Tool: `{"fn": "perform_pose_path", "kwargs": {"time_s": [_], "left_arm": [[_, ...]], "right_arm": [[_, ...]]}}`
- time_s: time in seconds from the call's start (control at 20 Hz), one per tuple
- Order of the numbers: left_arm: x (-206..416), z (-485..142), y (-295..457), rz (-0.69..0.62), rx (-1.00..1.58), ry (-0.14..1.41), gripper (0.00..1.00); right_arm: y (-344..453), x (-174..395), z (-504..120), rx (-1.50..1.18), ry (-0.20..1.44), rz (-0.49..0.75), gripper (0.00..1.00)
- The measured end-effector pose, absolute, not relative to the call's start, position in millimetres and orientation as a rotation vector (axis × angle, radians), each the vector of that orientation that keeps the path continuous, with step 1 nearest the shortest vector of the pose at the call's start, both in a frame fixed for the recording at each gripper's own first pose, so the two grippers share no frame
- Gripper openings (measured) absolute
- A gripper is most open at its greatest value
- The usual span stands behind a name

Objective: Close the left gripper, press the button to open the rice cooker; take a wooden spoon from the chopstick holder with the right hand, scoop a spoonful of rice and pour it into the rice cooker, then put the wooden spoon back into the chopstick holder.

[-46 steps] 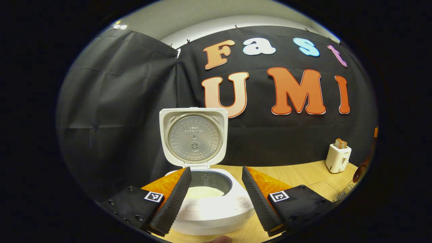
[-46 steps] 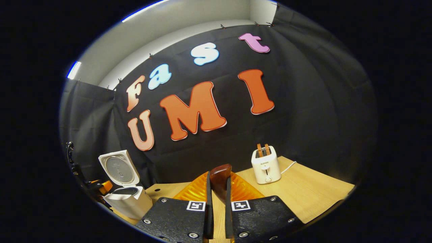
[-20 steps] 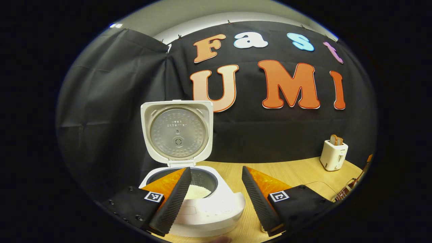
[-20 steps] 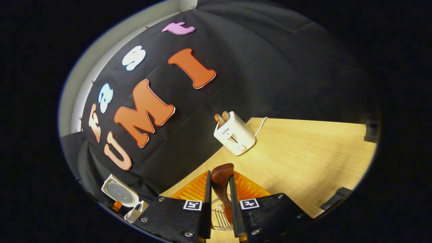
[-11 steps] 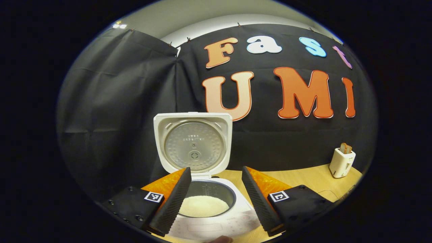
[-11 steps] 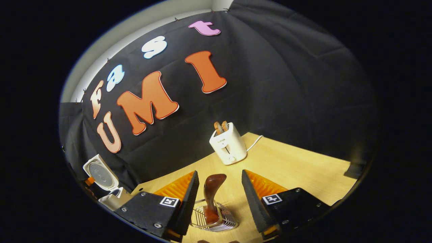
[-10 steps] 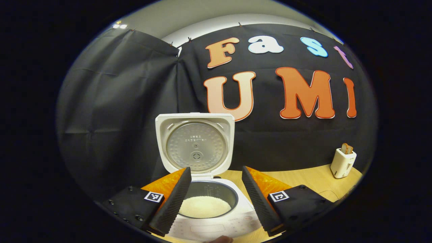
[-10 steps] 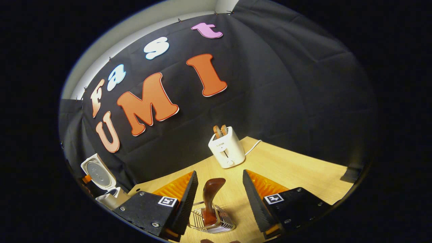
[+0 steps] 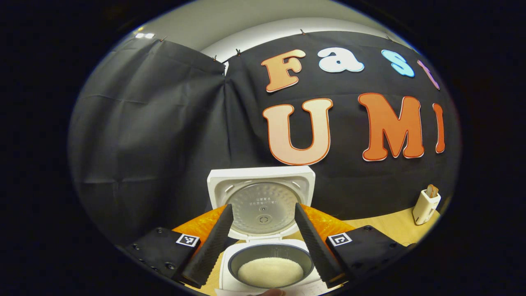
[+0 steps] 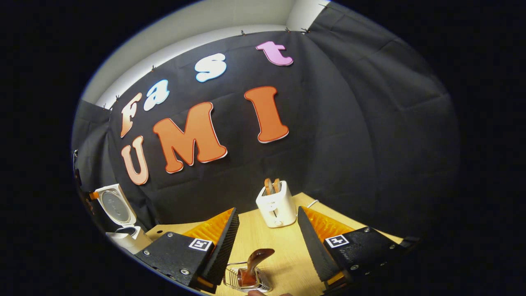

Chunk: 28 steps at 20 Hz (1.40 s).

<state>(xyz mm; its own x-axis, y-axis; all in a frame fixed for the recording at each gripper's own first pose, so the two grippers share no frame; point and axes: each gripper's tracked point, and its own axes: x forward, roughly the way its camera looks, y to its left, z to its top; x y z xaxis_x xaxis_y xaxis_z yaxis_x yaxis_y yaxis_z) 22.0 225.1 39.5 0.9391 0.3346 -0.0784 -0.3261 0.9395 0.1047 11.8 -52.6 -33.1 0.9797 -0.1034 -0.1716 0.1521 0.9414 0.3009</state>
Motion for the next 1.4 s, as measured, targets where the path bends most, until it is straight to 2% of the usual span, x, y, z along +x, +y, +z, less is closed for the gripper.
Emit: {"fn": "perform_pose_path", "kwargs": {"time_s": [0.25,0.45,0.75,1.05,1.3,1.4], "left_arm": [[58.2,66.6,239.3,0.337,0.043,0.090,0.97],[88.9,97.9,255.8,0.377,0.042,0.029,0.97],[146.1,115.6,278.9,0.407,0.008,0.033,0.96],[193.8,83.9,286.4,0.423,0.034,0.151,0.97],[209.3,50.6,287.9,0.422,0.066,0.280,0.96],[213.1,50.2,287.8,0.414,0.077,0.282,0.95]], "right_arm": [[-51.7,9.4,-1.9,0.258,0.101,-0.111,0.85],[-47.3,11.0,14.4,0.207,0.064,-0.089,0.87],[-36.7,20.3,9.4,0.174,0.053,-0.064,0.87],[-31.3,22.4,2.5,0.138,0.037,-0.044,0.88],[-19.4,35.0,-4.5,0.165,0.063,-0.014,0.89],[-18.7,36.1,-7.1,0.165,0.062,-0.010,0.89]]}}
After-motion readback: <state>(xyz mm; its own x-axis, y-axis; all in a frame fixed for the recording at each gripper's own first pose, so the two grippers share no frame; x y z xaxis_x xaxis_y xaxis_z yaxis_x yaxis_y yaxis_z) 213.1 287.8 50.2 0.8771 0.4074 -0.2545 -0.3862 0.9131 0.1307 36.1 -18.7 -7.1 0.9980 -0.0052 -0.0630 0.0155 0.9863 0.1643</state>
